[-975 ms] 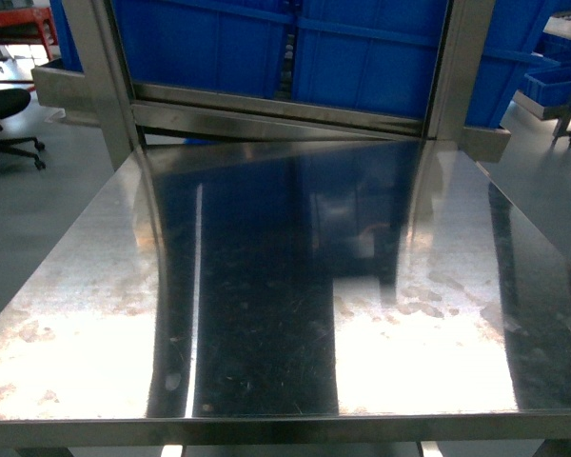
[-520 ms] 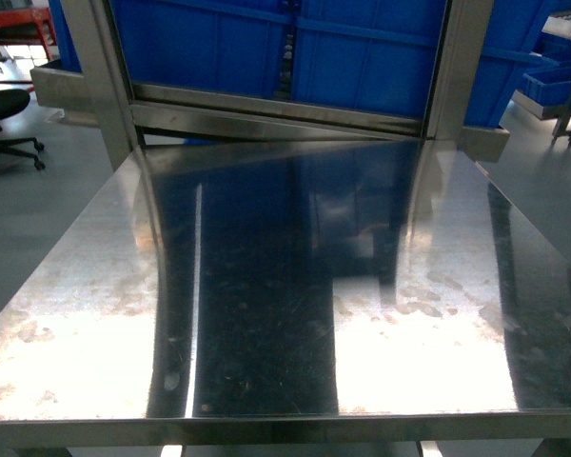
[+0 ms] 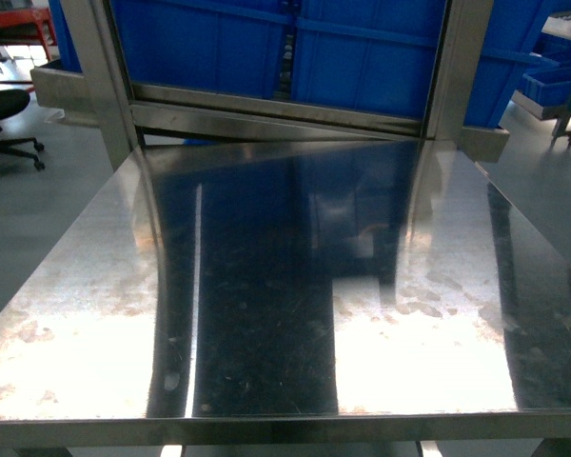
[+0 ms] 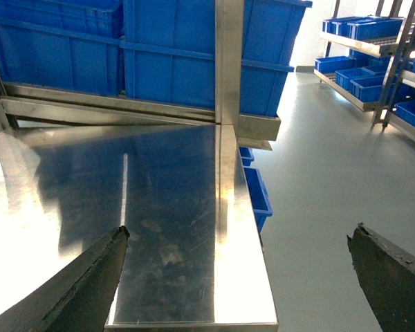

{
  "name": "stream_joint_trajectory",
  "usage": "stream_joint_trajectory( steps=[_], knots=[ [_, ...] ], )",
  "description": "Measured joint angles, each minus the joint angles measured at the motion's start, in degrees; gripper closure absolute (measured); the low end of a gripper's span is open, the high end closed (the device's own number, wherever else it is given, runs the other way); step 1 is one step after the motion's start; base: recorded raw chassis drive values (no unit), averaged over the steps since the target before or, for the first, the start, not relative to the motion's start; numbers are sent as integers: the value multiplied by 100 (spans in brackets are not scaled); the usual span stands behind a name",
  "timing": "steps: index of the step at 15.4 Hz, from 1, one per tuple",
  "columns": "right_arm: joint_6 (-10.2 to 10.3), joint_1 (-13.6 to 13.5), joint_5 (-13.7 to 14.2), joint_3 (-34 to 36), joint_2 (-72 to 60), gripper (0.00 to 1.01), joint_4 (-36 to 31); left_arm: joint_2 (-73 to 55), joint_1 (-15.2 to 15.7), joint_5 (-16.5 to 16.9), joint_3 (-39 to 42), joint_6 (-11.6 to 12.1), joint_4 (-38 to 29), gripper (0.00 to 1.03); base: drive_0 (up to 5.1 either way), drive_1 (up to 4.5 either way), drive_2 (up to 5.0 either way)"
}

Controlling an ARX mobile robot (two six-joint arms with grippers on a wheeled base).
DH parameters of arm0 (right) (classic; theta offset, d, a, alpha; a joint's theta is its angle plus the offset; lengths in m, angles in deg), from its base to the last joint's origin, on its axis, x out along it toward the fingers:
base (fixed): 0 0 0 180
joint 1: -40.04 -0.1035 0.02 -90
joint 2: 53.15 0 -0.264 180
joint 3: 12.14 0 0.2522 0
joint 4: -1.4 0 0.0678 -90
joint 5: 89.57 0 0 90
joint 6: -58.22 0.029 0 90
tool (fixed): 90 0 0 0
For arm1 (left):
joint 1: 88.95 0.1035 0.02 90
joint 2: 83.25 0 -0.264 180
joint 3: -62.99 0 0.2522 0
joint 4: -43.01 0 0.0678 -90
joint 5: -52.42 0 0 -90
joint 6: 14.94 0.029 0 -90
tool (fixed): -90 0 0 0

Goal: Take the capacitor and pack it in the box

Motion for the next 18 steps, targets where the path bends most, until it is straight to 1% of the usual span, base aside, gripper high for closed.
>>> stream_joint_trajectory(
  steps=[2, 7, 12, 18],
  knots=[
    [0, 0, 0, 0, 0, 3, 0, 581, 0, 0, 26, 0, 584, 59, 0, 0, 0],
    [0, 0, 0, 0, 0, 3, 0, 1856, 0, 0, 31, 0, 1727, 59, 0, 0, 0],
    [0, 0, 0, 0, 0, 3, 0, 2691, 0, 0, 31, 0, 2529, 59, 0, 0, 0],
    [0, 0, 0, 0, 0, 3, 0, 3359, 0, 0, 31, 0, 3204, 59, 0, 0, 0]
  ],
)
